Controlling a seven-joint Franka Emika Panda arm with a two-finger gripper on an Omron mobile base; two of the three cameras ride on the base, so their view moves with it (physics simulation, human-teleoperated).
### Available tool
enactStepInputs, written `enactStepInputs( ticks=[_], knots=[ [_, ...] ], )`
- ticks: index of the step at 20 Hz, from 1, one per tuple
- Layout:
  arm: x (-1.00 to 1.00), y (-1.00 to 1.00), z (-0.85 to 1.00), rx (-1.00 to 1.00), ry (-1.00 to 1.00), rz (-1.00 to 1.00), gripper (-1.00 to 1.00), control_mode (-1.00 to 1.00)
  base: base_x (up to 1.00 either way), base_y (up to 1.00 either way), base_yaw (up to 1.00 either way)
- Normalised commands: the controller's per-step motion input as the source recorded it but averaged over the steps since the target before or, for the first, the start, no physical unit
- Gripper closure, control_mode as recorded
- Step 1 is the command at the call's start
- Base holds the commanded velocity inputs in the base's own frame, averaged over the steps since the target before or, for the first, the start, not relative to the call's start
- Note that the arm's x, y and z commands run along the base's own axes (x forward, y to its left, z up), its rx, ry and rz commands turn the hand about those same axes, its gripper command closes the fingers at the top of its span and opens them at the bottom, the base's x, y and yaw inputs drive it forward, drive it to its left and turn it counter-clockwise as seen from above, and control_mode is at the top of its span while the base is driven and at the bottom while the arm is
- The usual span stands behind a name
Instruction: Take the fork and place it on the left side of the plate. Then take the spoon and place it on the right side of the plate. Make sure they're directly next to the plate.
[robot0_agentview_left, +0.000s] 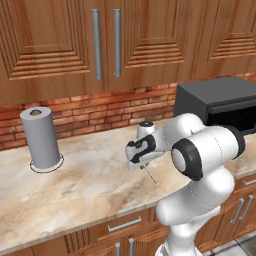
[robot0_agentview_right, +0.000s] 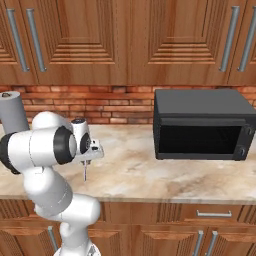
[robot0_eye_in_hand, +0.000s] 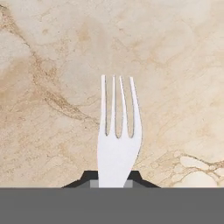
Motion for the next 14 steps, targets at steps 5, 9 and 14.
enactStepInputs(
  ticks=[5, 9, 14],
  knots=[
    [-0.48, -0.11, 0.00, 0.01, -0.15, -0.01, 1.00, -1.00, 0.00, 0.00, 0.00],
    [-0.50, -0.27, 0.18, 0.01, -0.16, -0.03, 1.00, -1.00, 0.00, 0.00, 0.00],
    [-0.24, -0.29, 0.54, 0.01, -0.08, -0.07, 1.00, -1.00, 0.00, 0.00, 0.00]
  ],
)
